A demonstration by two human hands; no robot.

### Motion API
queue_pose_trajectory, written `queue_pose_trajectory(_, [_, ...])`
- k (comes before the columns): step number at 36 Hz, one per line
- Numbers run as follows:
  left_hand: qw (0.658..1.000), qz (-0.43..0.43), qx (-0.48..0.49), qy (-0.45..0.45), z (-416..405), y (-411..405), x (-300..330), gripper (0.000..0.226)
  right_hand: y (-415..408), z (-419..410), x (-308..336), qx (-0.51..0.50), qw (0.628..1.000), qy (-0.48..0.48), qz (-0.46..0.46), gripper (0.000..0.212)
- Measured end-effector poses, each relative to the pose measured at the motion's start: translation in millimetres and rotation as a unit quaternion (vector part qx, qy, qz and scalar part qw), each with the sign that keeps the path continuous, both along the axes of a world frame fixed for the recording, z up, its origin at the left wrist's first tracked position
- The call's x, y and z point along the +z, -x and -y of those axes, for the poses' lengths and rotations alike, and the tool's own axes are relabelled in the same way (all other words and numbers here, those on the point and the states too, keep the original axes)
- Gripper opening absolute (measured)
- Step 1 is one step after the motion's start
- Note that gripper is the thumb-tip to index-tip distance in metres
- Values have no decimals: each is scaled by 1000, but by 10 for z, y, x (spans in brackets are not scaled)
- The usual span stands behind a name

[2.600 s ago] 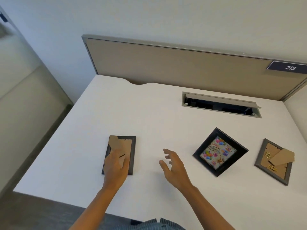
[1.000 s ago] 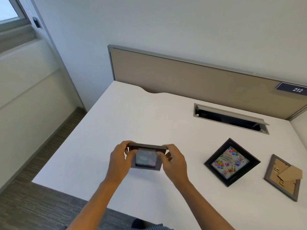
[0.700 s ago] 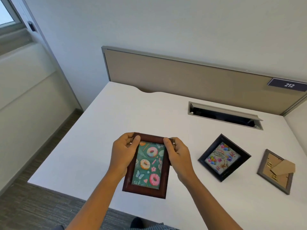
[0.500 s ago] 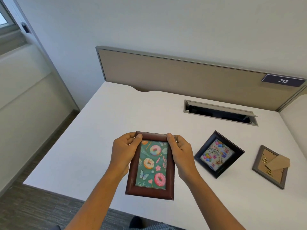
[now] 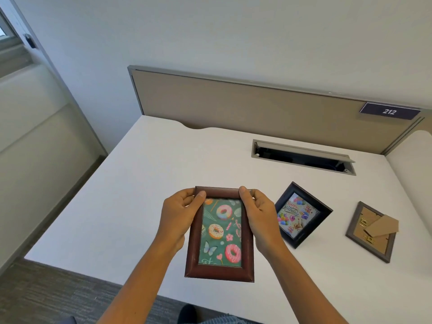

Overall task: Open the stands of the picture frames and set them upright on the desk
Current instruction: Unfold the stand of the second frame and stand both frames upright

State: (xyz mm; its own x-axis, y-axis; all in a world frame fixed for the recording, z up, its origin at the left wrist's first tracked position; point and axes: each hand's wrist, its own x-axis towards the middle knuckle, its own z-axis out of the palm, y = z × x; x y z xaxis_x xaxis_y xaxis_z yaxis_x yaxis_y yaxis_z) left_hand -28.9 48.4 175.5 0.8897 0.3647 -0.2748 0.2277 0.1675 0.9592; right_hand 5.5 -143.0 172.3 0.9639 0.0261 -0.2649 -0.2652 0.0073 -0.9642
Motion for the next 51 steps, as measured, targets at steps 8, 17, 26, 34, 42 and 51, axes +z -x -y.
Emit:
queue_pose_trajectory(8, [995,69,-69,-34,-25,81,75,32,55,203,17,36,992,4,121,12])
queue_pose_trajectory(17, [983,143,-98,-58,-48,148,118,28,115,368,78,40,949,100,296,6])
queue_pose_trajectory(26, [928,279,-98,-226,-89,239,168,33,174,471,-36,41,869,158,467,28])
queue_pose_trajectory(34, [898,354,-97,-243,-203,271,59,32,147,515,-88,79,849,183,489,41])
queue_pose_trajectory(42, [908,353,-119,-192,-211,266,49,12,102,529,-92,164,889,231,360,70])
queue_pose_trajectory(51, [914,354,-118,-161,-203,244,123,21,56,543,-18,216,903,226,294,72])
